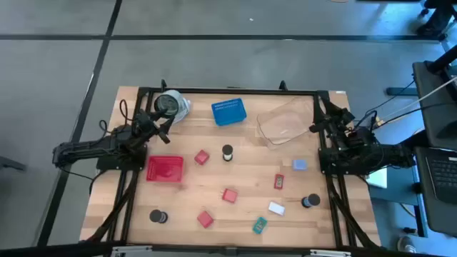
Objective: Pick & Place Office items
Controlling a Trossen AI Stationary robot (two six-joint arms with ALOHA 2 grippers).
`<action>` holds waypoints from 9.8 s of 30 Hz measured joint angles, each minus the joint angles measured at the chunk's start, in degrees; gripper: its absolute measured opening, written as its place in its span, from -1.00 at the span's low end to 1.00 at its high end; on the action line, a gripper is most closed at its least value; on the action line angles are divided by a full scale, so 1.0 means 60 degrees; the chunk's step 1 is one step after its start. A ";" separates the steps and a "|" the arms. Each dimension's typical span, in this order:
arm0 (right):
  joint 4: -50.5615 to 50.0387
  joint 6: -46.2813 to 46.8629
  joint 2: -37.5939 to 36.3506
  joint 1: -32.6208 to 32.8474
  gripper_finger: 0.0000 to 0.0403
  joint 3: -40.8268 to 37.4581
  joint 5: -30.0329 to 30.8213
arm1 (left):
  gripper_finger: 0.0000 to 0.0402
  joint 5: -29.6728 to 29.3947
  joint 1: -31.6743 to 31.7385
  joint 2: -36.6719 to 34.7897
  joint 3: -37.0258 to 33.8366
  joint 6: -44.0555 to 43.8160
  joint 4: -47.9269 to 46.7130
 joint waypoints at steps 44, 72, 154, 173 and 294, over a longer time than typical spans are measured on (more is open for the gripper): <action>-0.0004 0.0000 0.0000 0.0001 0.34 0.0000 -0.0003 | 0.19 0.0001 0.0002 0.0000 0.0002 -0.0003 0.0002; 0.0150 0.0281 0.0000 0.0000 0.34 0.0000 -0.0709 | 0.19 0.0002 0.0002 0.0000 0.0000 -0.0180 0.0733; -1.4958 0.3471 1.4307 0.1654 0.52 0.6612 -0.8743 | 0.19 -0.0324 0.0002 0.0004 0.0001 -0.1016 -0.0020; -1.5913 0.3694 1.4399 0.2034 0.05 0.6608 -0.8753 | 0.19 -0.0320 0.0002 0.0004 0.0002 -0.1012 -0.0020; -0.6663 0.4014 1.5315 0.3822 0.57 0.9304 -0.6488 | 0.19 0.4728 -0.0372 0.0007 -0.0002 -0.1435 0.1263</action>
